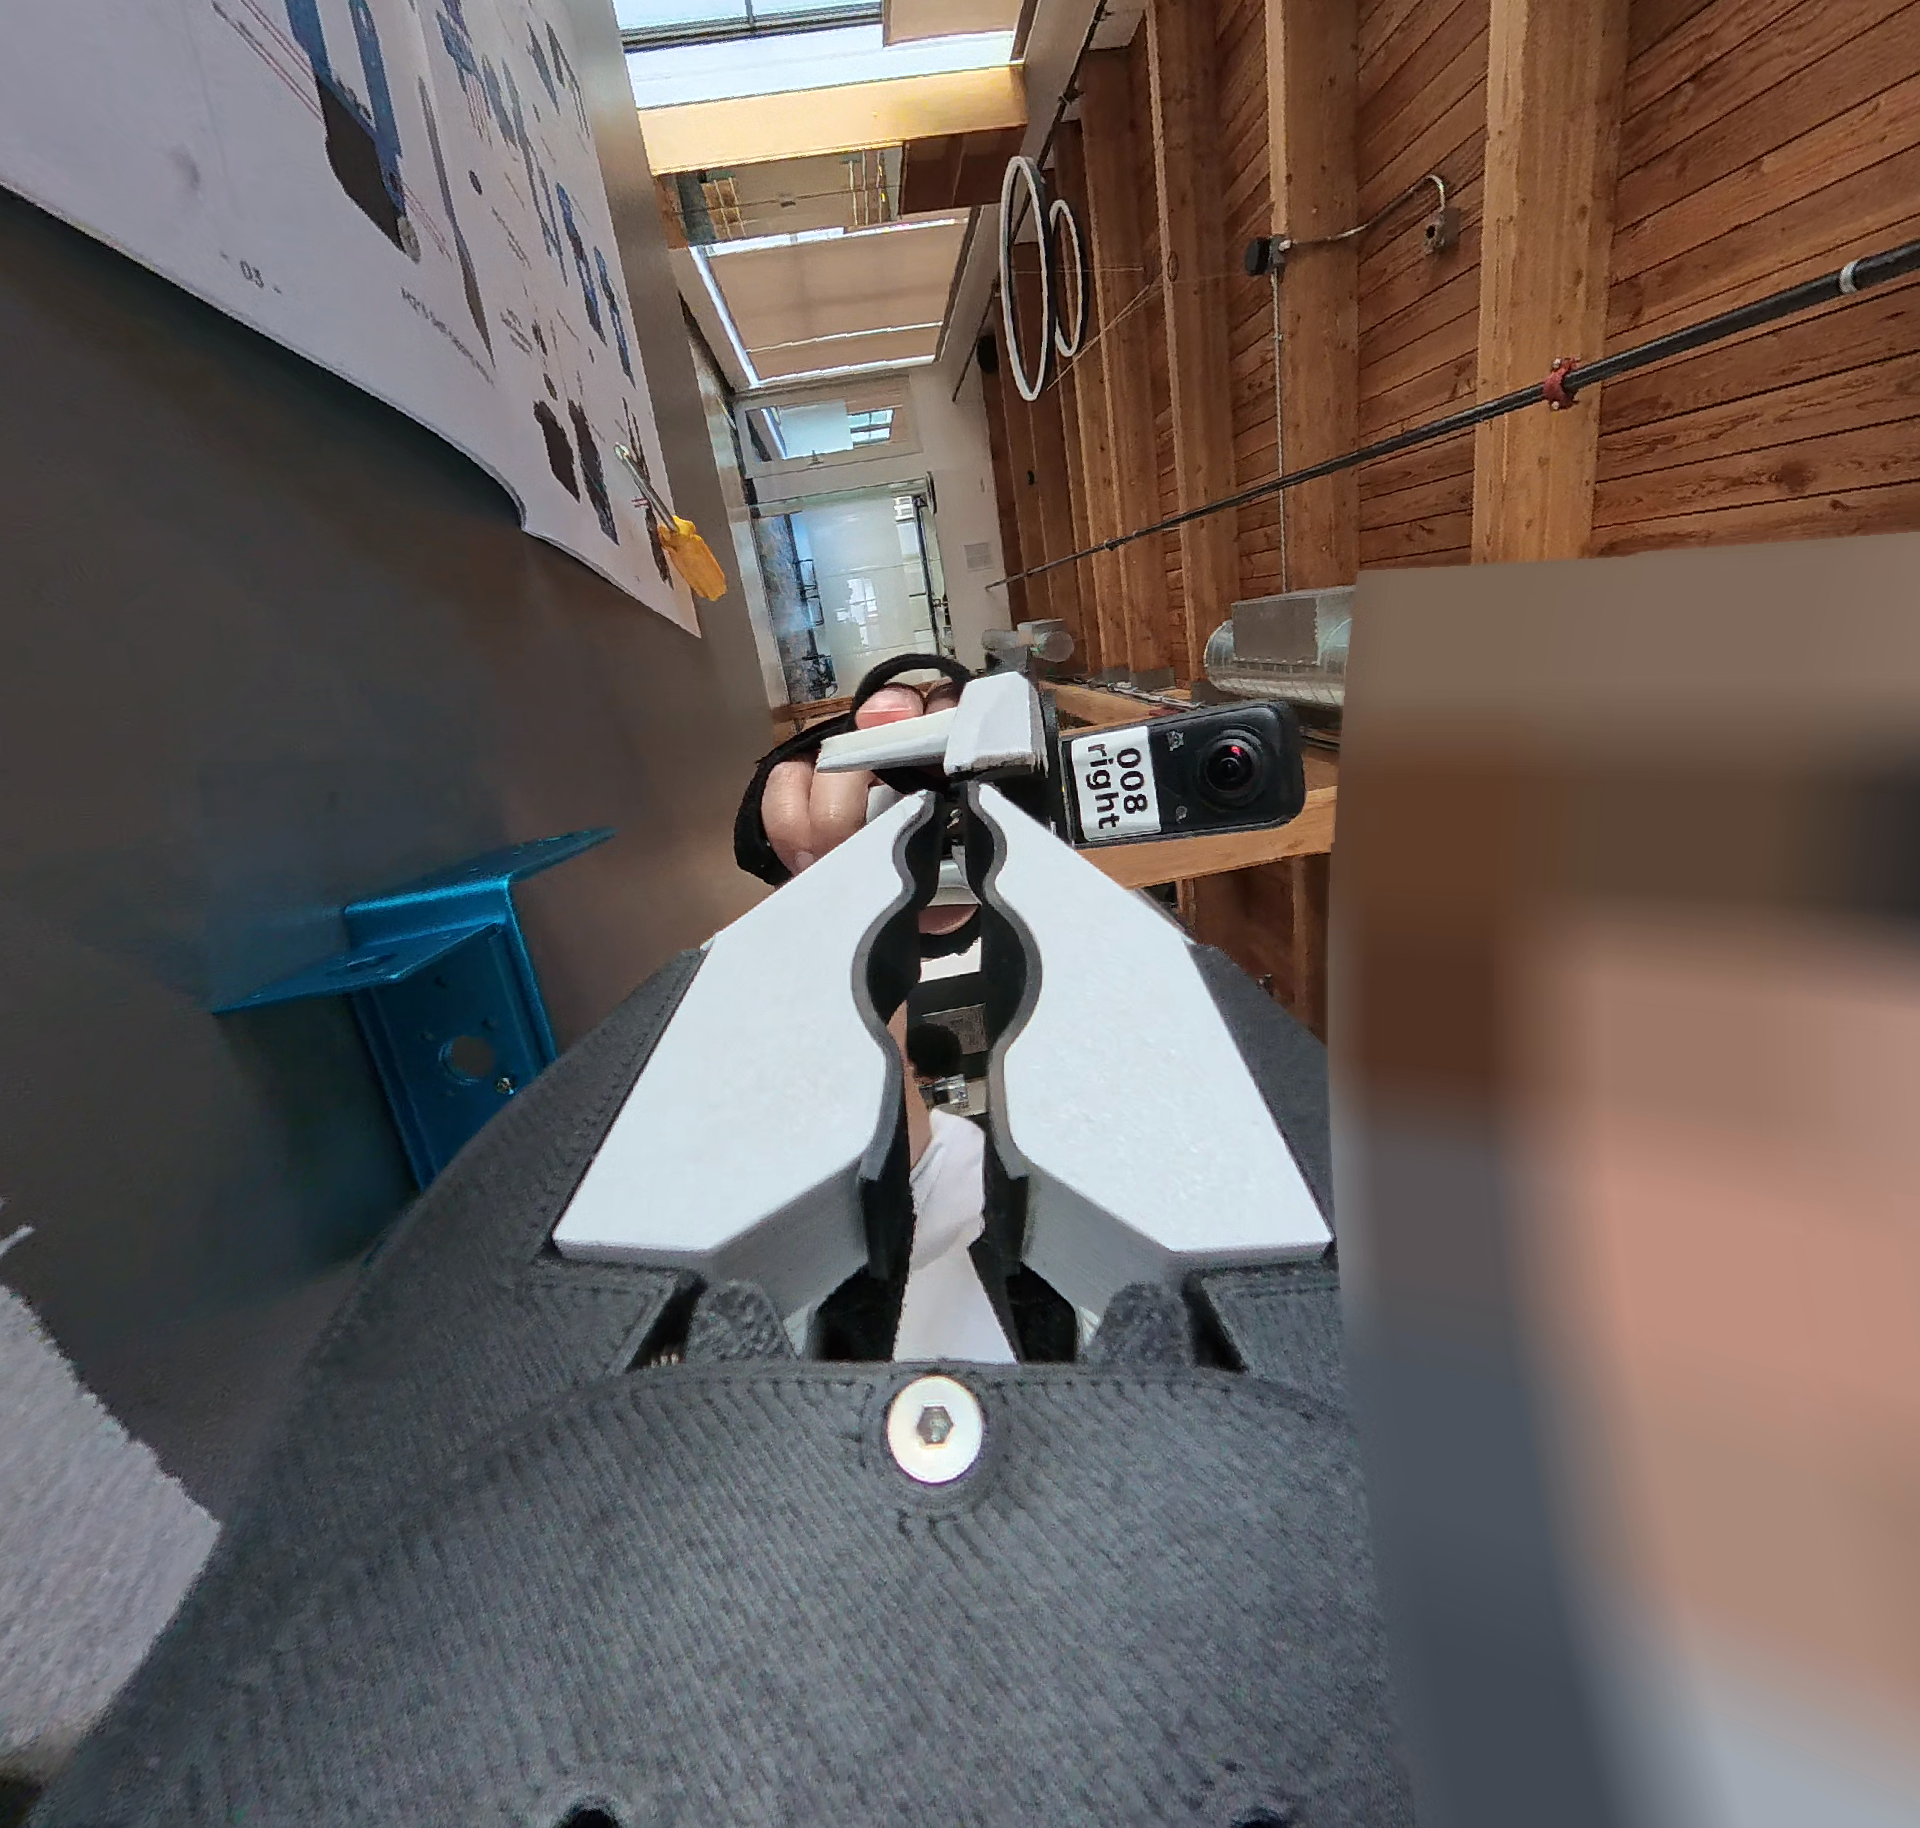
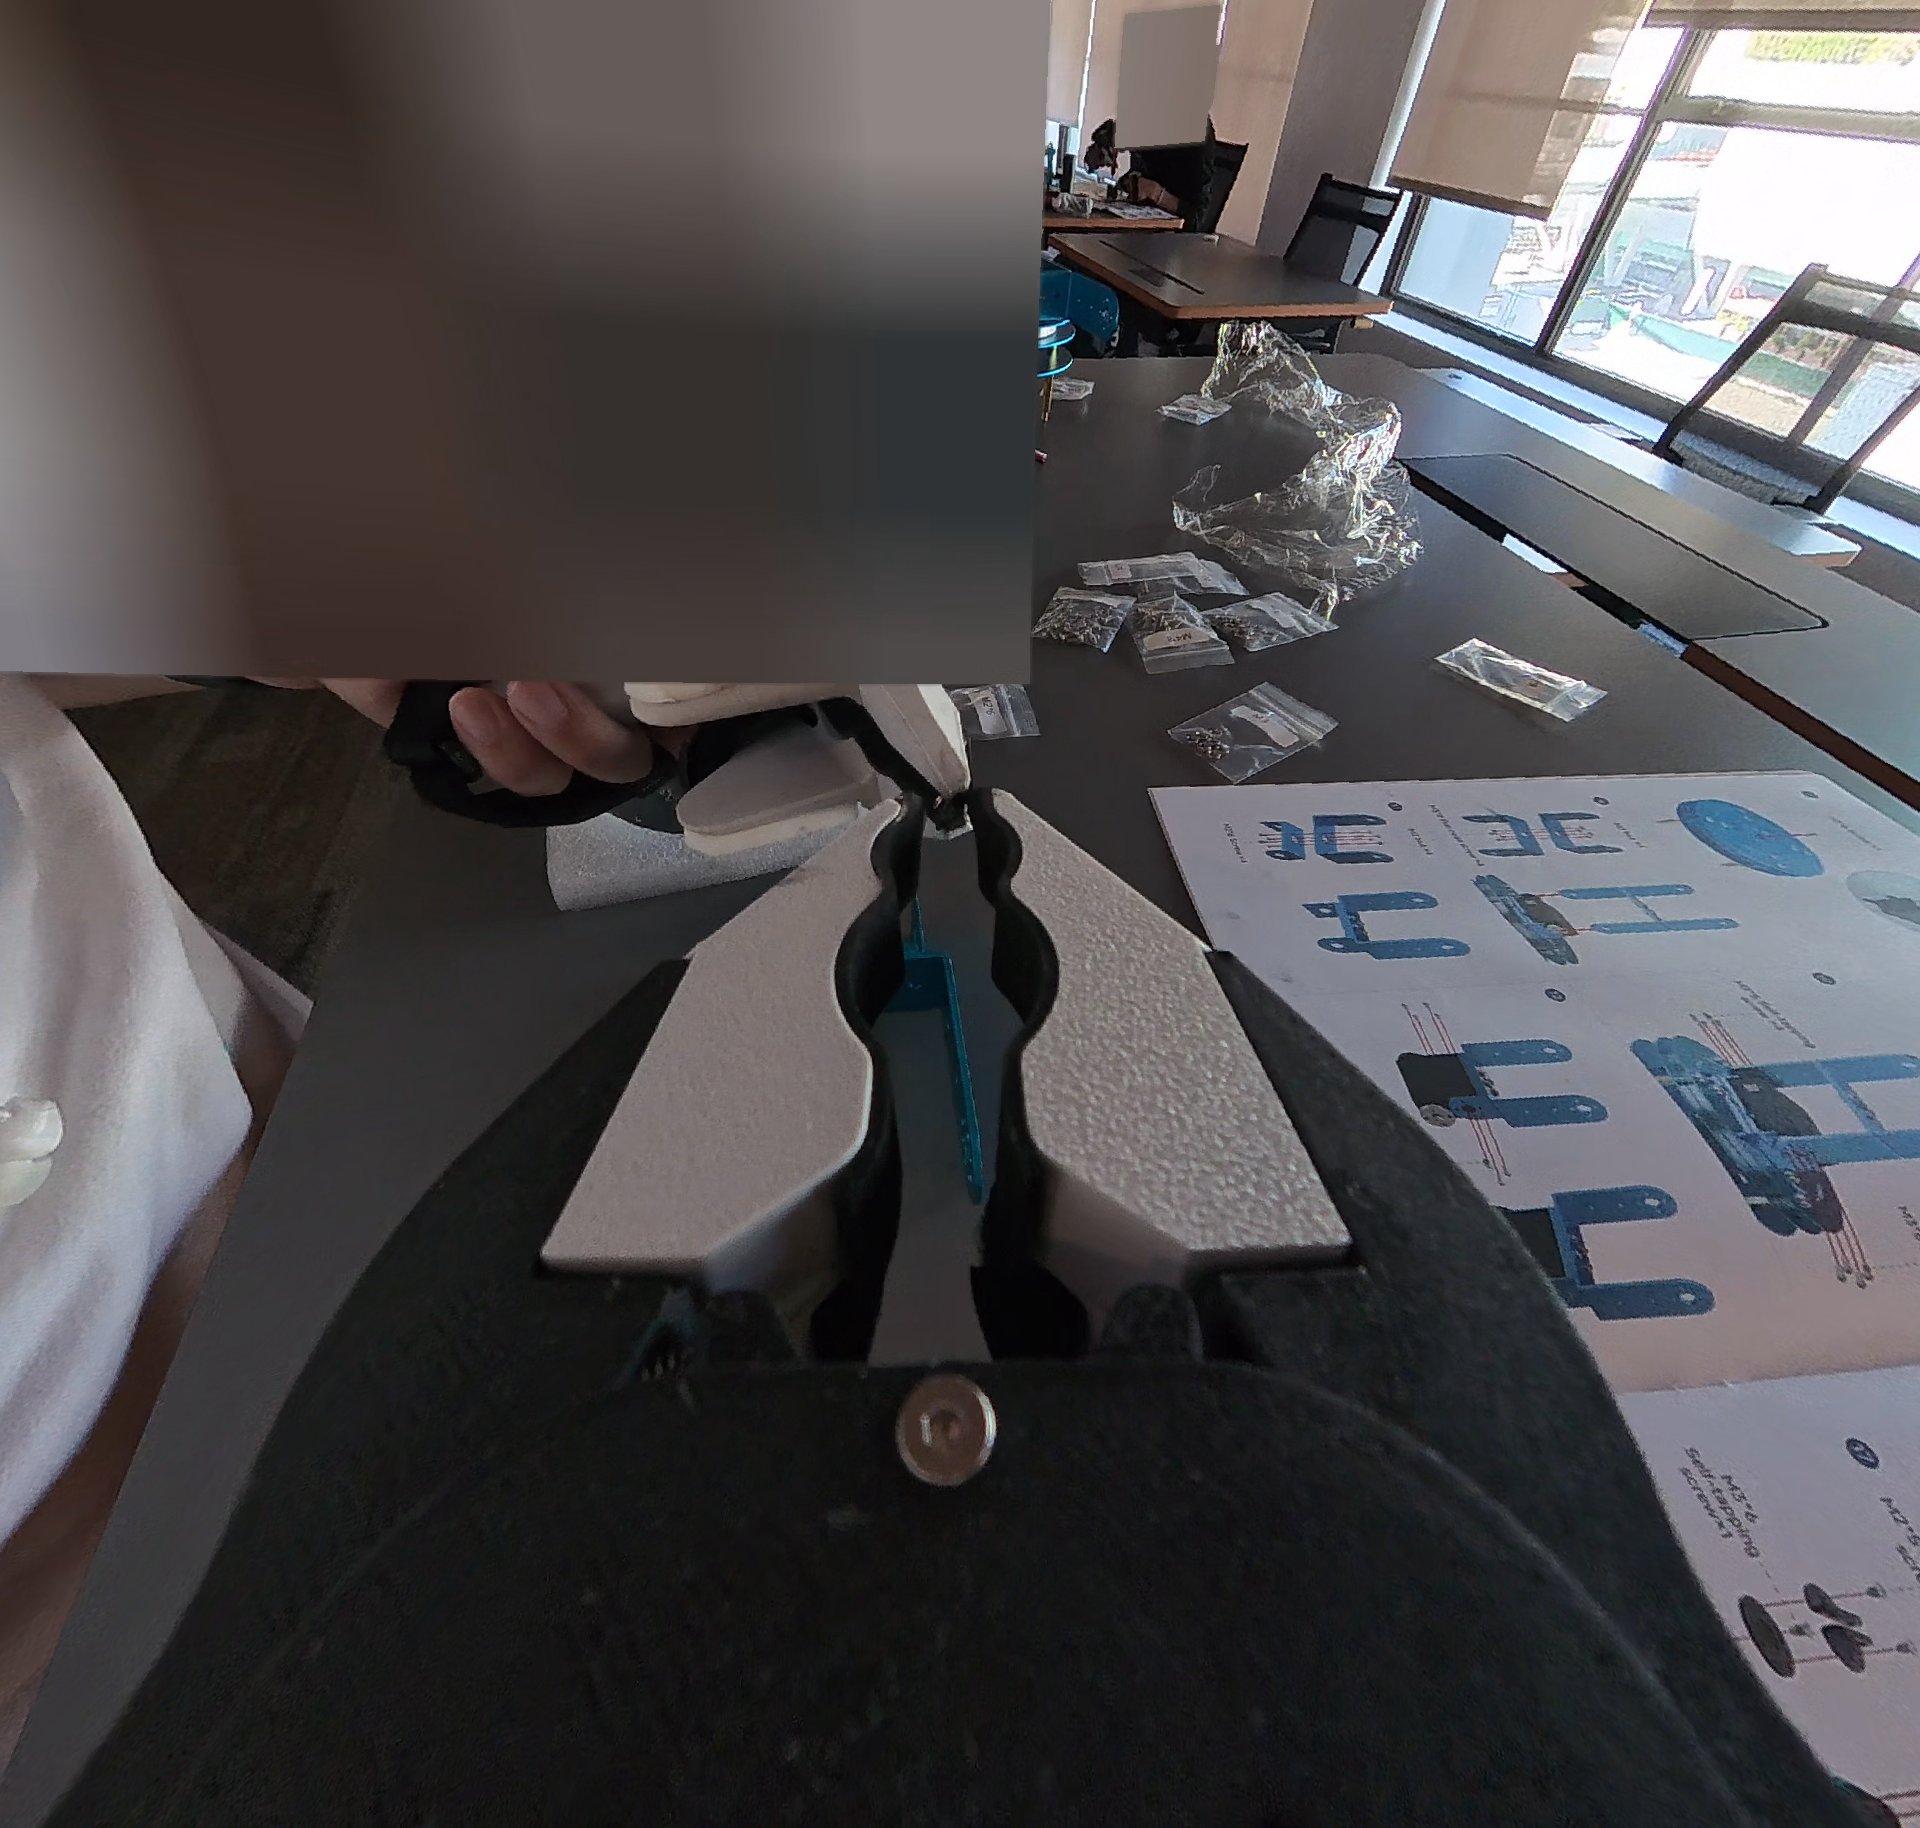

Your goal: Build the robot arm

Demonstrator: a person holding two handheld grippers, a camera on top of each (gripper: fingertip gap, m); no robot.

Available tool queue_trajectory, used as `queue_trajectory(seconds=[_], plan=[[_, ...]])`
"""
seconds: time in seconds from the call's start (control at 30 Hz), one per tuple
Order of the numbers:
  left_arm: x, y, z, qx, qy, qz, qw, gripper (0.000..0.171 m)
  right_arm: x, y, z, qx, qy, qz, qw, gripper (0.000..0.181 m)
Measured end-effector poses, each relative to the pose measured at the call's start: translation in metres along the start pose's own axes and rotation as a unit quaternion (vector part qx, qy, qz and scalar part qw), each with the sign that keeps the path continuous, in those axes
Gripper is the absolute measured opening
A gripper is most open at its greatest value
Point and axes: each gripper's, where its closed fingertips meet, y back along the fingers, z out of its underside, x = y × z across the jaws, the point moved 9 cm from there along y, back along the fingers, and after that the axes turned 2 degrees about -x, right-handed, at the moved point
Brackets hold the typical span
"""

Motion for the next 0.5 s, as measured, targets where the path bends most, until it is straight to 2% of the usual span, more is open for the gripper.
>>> queue_trajectory(seconds=[0.5], plan=[[0.0031, -0.0010, 0.0001, -0.008, -0.020, 0.000, 1.000, 0.005, 0.0024, 0.0014, 0.0019, 0.021, -0.019, -0.014, 0.999, 0.007]])
